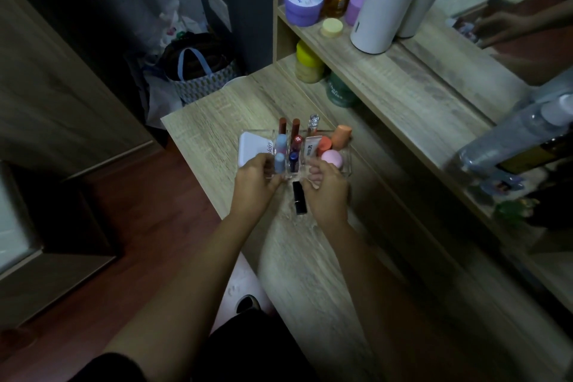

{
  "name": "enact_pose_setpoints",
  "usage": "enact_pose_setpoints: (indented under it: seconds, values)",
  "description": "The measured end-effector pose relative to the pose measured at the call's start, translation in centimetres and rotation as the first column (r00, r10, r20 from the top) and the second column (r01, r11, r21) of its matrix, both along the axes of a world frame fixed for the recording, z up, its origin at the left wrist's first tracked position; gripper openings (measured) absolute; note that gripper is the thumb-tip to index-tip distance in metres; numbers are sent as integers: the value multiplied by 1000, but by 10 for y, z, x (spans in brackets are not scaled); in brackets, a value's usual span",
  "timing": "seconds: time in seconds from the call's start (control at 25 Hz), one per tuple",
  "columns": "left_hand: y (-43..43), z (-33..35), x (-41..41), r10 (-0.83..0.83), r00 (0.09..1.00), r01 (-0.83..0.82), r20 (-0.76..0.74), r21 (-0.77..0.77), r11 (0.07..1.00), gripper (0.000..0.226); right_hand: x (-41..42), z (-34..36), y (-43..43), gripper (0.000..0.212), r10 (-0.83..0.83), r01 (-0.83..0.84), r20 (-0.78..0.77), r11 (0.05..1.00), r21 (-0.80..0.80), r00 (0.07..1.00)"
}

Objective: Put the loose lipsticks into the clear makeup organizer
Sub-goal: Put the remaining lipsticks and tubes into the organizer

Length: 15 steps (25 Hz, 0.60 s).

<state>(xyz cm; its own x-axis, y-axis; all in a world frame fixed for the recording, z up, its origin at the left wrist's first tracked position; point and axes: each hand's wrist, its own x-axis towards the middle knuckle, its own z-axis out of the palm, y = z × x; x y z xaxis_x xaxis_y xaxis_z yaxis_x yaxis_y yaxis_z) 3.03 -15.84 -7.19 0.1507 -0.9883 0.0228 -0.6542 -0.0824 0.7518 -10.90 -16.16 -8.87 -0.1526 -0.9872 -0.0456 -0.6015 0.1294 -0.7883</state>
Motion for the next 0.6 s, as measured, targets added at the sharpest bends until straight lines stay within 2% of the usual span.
enact_pose_setpoints:
  seconds: [0.12,0.2,0.32,0.48,0.6]
  values:
    - [21,-7,2,33,999,-33,-14,6,999,33,-7,-6,17,26,13,-13,6,999,47,1000]
    - [35,-12,1,29,999,-28,-27,45,999,32,-2,-10,25,31,68,-66,-23,993,99,997]
    - [47,-19,-2,-67,998,67,4,85,994,26,3,-12,27,30,91,-88,-22,988,131,996]
    - [51,-29,0,-211,961,217,178,-17,976,21,-12,-5,23,35,-21,-6,183,989,146,983]
    - [49,-42,3,-408,851,457,330,-82,886,37,-28,6,14,41,-16,-12,385,997,71,923]
